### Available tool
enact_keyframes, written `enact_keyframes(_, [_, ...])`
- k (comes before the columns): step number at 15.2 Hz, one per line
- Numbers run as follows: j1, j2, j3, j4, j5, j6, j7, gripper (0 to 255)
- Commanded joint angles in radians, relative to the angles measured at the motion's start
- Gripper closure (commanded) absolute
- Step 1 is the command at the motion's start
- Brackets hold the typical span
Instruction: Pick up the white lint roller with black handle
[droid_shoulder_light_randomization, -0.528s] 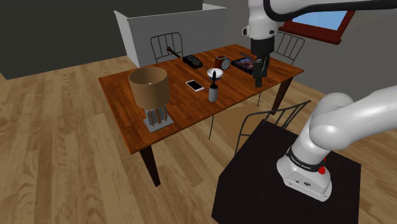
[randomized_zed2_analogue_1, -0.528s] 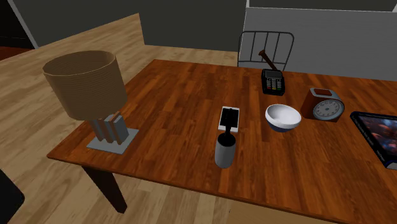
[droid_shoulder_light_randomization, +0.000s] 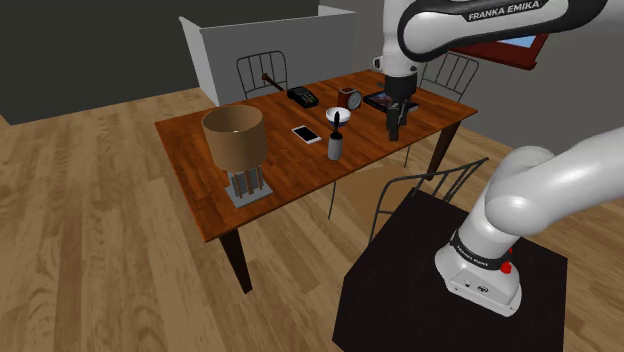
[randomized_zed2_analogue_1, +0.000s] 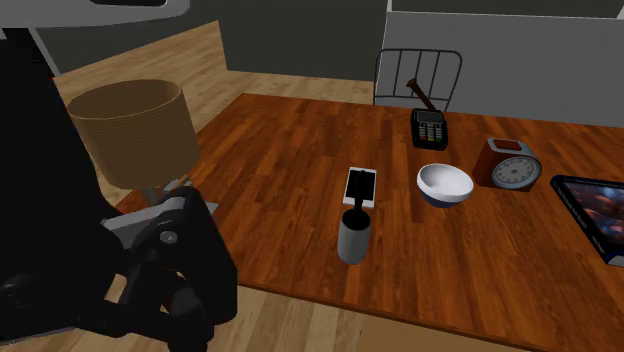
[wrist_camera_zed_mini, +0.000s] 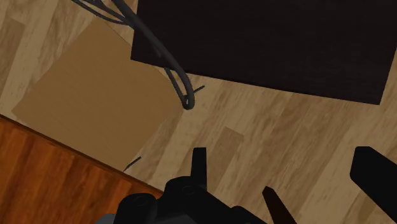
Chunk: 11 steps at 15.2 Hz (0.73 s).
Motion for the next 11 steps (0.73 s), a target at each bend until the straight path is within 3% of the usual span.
enact_keyframes(1, [-0.005,0.044,-0.015,-0.020,-0.017,0.088,-0.016,0])
enact_keyframes(11, [-0.046,0.336,-0.118,-0.003,-0.087,0.479,-0.128,0])
